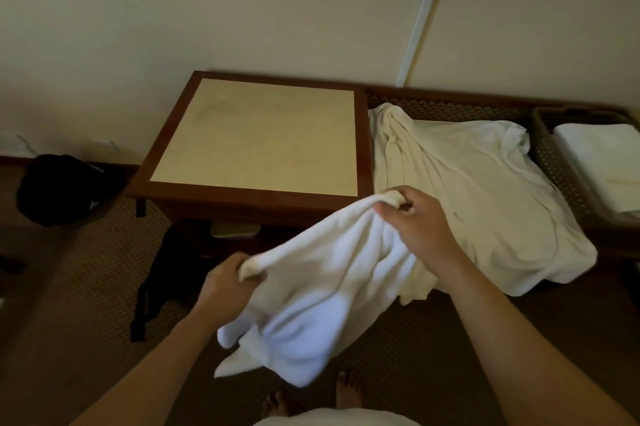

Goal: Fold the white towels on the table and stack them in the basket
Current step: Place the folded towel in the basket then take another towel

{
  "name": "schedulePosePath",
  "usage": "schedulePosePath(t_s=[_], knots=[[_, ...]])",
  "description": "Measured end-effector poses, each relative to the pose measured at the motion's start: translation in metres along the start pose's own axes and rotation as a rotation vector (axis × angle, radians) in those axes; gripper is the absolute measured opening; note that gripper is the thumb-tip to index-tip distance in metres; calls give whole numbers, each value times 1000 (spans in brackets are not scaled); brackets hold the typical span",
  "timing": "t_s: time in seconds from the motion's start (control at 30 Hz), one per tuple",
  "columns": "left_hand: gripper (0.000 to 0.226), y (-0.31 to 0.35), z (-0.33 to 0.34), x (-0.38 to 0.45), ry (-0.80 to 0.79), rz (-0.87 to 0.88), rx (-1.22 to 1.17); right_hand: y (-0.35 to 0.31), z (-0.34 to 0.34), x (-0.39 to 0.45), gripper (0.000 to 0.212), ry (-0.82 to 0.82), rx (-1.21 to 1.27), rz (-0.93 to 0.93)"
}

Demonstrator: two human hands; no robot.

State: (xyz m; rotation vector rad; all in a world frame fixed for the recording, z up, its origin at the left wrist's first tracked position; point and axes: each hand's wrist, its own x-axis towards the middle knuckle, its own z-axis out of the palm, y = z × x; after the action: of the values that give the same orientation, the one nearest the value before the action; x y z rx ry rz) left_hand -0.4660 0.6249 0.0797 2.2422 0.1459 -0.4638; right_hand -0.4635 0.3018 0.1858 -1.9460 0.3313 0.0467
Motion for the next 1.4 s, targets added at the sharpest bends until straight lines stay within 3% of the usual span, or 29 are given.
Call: schedulePosePath(t_s=[0.07, 0.1, 0.13, 0.17, 0.2, 0.27, 0.3, 0.4, 0.5, 0.57, 0.63, 0.7, 0.77, 0.87, 1.0, 1.13, 1.23, 1.4], knots=[[14, 24, -8, -1, -127, 131, 51, 14, 15, -3, 89, -174, -294, -18], [11, 39, -10, -4, -219, 238, 109, 19, 29, -7, 107, -338, -360, -57], [10, 55, -10, -8, -298, 360, 168, 22, 46, -14, 109, -511, -407, -124], [10, 69, -9, -12, -351, 481, 215, 27, 63, -18, 96, -642, -455, -189], [11, 80, -8, -15, -376, 568, 245, 30, 78, -21, 68, -704, -488, -233], [10, 92, -10, -16, -372, 621, 258, 27, 90, -24, 13, -693, -435, -227], [9, 93, -13, -16, -375, 586, 230, 25, 87, -22, 5, -658, -371, -202], [12, 71, -24, -13, -522, 311, 145, 13, 62, -13, 9, -613, -190, -155], [42, 27, -29, -13, -685, 112, 239, 5, 31, -8, 17, -483, -52, -82], [49, 5, -27, -14, -596, 44, 237, 12, 21, -1, 21, -340, -25, -35], [36, -2, -26, -10, -384, 34, 283, 24, 24, 3, 21, -212, -121, 55], [36, 8, -24, -7, -221, 35, 223, 35, 36, -1, 35, -124, -258, 189], [40, 27, -19, -7, -221, 22, 133, 40, 50, -8, 37, -98, -208, 270], [39, 51, 0, -12, -337, -81, -154, 42, 72, -20, 27, -137, 79, 345], [35, 73, 19, -12, -279, -304, -666, 42, 95, -43, 13, -179, 152, 181], [38, 90, 27, -5, -139, -258, -733, 36, 95, -51, 11, -183, 240, 77], [50, 91, 24, -2, 10, -243, -851, 34, 92, -50, 25, -258, 239, 103], [20, 97, 12, -2, 117, -258, -1114, 47, 96, -56, 21, -344, 288, 204]])
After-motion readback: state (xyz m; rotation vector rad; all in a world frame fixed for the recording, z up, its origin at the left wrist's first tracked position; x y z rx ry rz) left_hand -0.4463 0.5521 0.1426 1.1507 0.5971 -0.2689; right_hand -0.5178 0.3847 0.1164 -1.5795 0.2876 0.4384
